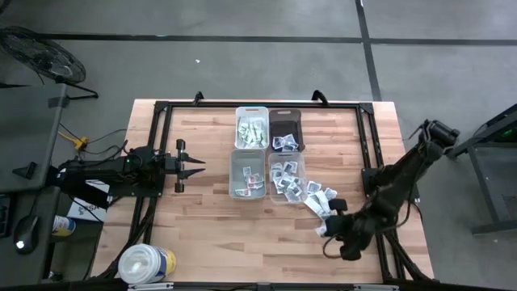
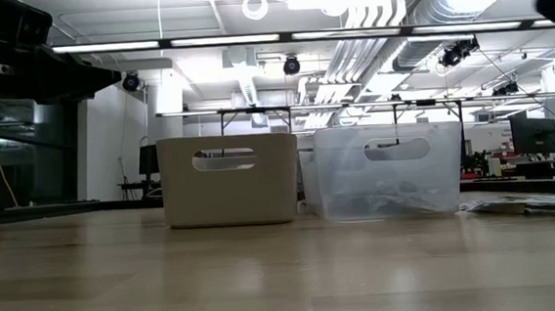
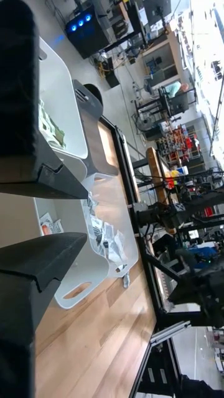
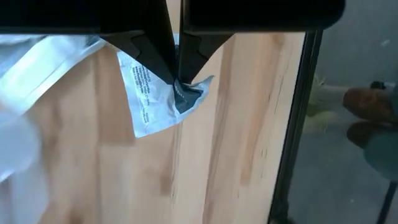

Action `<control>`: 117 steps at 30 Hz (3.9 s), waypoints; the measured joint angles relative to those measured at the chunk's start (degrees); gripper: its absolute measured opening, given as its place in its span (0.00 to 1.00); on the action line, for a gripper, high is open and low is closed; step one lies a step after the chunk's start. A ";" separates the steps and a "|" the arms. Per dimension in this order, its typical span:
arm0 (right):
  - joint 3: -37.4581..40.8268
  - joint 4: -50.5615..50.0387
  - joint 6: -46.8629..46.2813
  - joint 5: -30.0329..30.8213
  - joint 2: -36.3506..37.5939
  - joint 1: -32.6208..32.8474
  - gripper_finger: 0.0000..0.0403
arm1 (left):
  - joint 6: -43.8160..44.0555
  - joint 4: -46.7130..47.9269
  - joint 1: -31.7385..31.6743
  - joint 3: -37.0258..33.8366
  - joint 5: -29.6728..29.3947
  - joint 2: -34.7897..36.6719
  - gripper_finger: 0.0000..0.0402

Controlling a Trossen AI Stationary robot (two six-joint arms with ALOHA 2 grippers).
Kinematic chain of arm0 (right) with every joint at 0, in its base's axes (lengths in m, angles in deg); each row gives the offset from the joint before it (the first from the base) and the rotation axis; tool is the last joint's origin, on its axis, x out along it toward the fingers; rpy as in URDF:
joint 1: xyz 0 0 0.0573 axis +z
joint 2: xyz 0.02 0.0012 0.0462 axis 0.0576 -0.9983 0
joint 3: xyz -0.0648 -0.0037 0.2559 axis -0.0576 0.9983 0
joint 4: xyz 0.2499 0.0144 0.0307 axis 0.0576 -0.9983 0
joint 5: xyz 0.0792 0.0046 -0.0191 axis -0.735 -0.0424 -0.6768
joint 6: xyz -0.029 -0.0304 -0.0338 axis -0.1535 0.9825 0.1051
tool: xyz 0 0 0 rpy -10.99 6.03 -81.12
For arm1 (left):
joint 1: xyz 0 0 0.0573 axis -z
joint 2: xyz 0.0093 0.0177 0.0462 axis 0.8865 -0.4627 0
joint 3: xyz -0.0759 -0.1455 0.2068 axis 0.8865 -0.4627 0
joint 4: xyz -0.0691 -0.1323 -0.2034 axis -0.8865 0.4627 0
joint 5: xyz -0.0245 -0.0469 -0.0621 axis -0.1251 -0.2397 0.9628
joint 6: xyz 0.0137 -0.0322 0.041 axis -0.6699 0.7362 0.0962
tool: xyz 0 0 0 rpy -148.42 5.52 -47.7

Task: Pick & Place First Aid Supplies
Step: Put the gray towelette pack into the transparent bin

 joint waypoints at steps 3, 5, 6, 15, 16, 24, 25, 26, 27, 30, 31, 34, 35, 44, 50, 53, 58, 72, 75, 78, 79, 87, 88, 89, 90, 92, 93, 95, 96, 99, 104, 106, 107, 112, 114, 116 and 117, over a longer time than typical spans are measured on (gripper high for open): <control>0.00 0.33 5.55 -0.02 2.62 -4.02 0.01 | -0.02 0.02 0.01 0.00 0.00 -0.02 0.24; 0.00 0.98 10.78 -0.56 4.18 -7.23 0.01 | -0.02 0.01 0.02 0.00 0.00 -0.01 0.24; -0.02 1.19 13.57 -1.14 4.82 -9.02 0.01 | -0.01 0.00 0.01 0.00 0.00 -0.01 0.24; -0.42 1.75 29.78 -7.76 5.15 -26.41 0.01 | -0.01 0.01 0.00 0.00 0.00 0.00 0.24; -0.89 1.57 30.33 -8.43 4.66 -27.98 0.01 | 0.00 0.01 0.00 0.00 0.00 -0.02 0.24; -8.08 -2.03 31.89 -9.13 -3.40 -38.28 0.01 | 0.00 0.02 0.02 0.00 0.00 -0.02 0.24; -9.27 -2.80 31.84 -9.32 -4.94 -39.18 0.01 | -0.02 0.01 0.02 0.00 0.00 -0.01 0.24; -10.59 -3.72 31.57 -9.59 -6.49 -40.09 0.01 | -0.02 0.01 0.00 0.00 0.00 -0.01 0.24; -11.83 -4.75 31.05 -9.92 -7.94 -40.89 0.01 | -0.01 0.01 0.01 0.00 0.00 0.00 0.24; -15.02 -6.97 28.87 -10.28 -12.32 -43.12 0.01 | 0.00 0.02 0.02 0.00 0.00 0.00 0.24; -15.93 -7.42 28.85 -10.61 -13.69 -43.76 0.01 | 0.00 0.02 0.02 0.00 0.00 0.00 0.24; -17.78 -8.24 28.87 -11.36 -17.09 -45.38 0.01 | 0.00 0.00 0.00 0.00 0.00 -0.02 0.24; -18.05 -8.37 28.87 -11.64 -18.09 -45.83 0.01 | -0.01 0.01 0.00 0.00 0.00 0.00 0.24; -18.08 -9.27 27.41 -10.67 -23.64 -48.03 0.04 | 0.00 0.01 0.01 0.00 0.00 0.00 0.24; -18.03 -9.22 25.55 -8.43 -23.84 -48.97 0.09 | -0.02 0.00 0.00 0.00 0.00 -0.02 0.24; -18.03 -9.20 25.20 -8.61 -23.84 -49.93 0.14 | -0.01 0.02 0.01 0.00 0.00 0.00 0.24; -18.01 -9.16 21.12 -8.68 -23.84 -50.91 0.24 | -0.02 0.00 0.02 0.00 0.00 0.00 0.24; -17.99 -21.10 -3.14 -9.49 -15.83 -50.86 0.29 | 0.00 0.02 0.02 0.00 0.00 0.00 0.24; -17.57 -25.60 -6.16 -9.04 -13.78 -50.09 0.29 | 0.00 0.02 0.02 0.00 0.00 -0.01 0.24; -14.52 -26.74 -8.17 -9.75 -11.02 -49.03 0.29 | 0.00 0.01 0.00 0.00 0.00 -0.02 0.24; -13.03 -26.54 -8.44 -10.34 -10.01 -48.65 0.29 | 0.00 0.02 0.00 0.00 0.00 0.00 0.24; -3.65 -22.22 1.40 -12.60 -4.28 -45.69 0.29 | -0.02 0.00 0.00 0.00 0.00 0.00 0.24; -2.79 -21.16 4.73 -12.61 -4.11 -45.54 0.29 | -0.02 0.01 0.02 0.00 0.00 0.00 0.24; -2.04 -20.32 7.88 -12.67 -4.06 -45.42 0.29 | -0.01 0.01 0.00 0.00 0.00 0.00 0.24; -1.18 -19.55 10.57 -12.89 -4.06 -45.29 0.29 | -0.02 0.00 0.00 0.00 0.00 0.00 0.24; 0.89 -16.76 15.33 -13.91 -4.13 -45.30 0.29 | -0.02 0.00 0.02 0.00 0.00 0.00 0.24; 2.01 -14.79 17.04 -14.22 -4.13 -45.30 0.29 | -0.02 0.02 0.00 0.00 0.00 0.00 0.24; 4.27 -10.28 18.82 -14.35 -4.13 -45.30 0.29 | -0.01 0.00 0.02 0.00 0.00 0.00 0.24; 5.31 -8.49 19.31 -14.49 -4.13 -45.30 0.29 | -0.02 0.01 0.01 0.00 0.00 0.00 0.24; 7.35 -6.02 19.98 -14.19 -4.15 -45.30 0.29 | -0.02 0.00 0.01 0.00 0.00 0.00 0.24; 9.28 -4.98 21.51 -13.46 -4.15 -45.30 0.29 | 0.00 0.02 0.00 0.00 0.00 -0.02 0.24; 9.59 -4.40 23.13 -13.10 -4.44 -45.30 0.29 | -0.01 0.02 0.01 0.00 0.00 0.00 0.24; 9.74 -4.21 23.87 -12.75 -4.72 -45.30 0.29 | -0.02 0.02 0.01 0.00 0.00 0.00 0.24; 9.79 -2.51 24.37 -12.95 -6.86 -45.30 0.29 | 0.00 0.01 0.01 0.00 0.00 0.00 0.24; 9.79 -2.09 24.37 -12.77 -7.90 -45.30 0.29 | 0.00 0.01 0.01 0.00 0.00 -0.01 0.24; 9.79 -1.74 24.31 -12.10 -8.99 -45.31 0.29 | -0.02 0.00 0.01 0.00 0.00 0.00 0.24; 9.79 -1.51 24.09 -12.06 -9.50 -45.34 0.29 | -0.01 0.01 0.02 0.00 0.00 0.00 0.24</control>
